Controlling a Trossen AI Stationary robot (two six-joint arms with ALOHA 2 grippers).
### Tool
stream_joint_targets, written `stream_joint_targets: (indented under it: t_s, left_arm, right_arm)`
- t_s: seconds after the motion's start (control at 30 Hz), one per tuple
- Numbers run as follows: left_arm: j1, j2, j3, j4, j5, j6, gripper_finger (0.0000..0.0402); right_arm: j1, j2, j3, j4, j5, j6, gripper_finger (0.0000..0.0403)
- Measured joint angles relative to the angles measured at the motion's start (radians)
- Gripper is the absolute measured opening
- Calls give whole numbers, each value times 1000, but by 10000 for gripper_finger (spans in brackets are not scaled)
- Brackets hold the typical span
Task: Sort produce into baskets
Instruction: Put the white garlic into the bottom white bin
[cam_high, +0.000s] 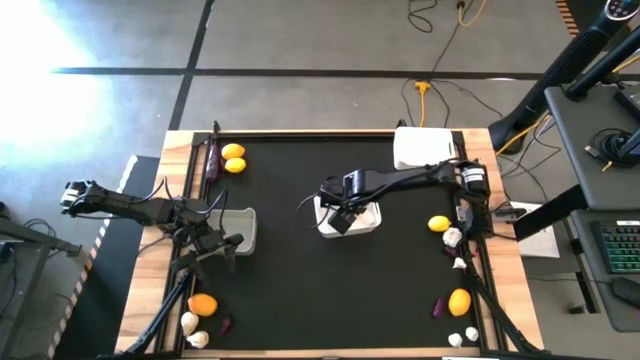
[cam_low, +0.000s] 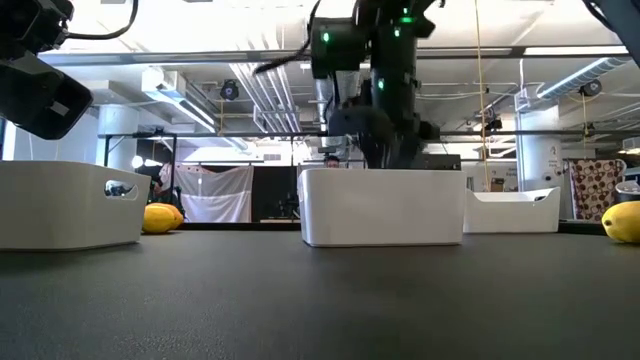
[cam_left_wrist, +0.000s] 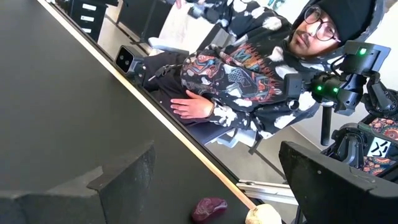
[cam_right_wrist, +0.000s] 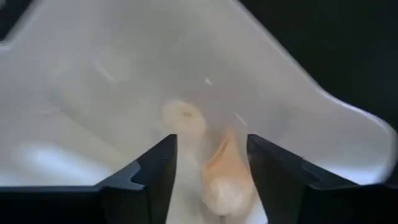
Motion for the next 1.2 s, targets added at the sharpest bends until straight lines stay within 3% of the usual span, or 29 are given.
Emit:
stream_joint_targets:
  t_s: [0.2,0.4,0.73,0.97,1.2]
  left_arm:
    - [0,0,0,0,0,0,327]
    - [0,1,0,0,0,0,327]
    - [0,4,0,0,0,0,327]
    - [0,5,0,1,0,0,327]
    - [0,6,0,0,0,0,327]
  right_arm:
    - [17,-62,101,-239,1,106,228]
    - [133,-159,89,-489,-3,329,249]
    - [349,-326,-270,-487,-83,586,292]
    - [315,-402,-555,-486,-148,581,323]
    - [256,-404,-738,-445,-229,509,322]
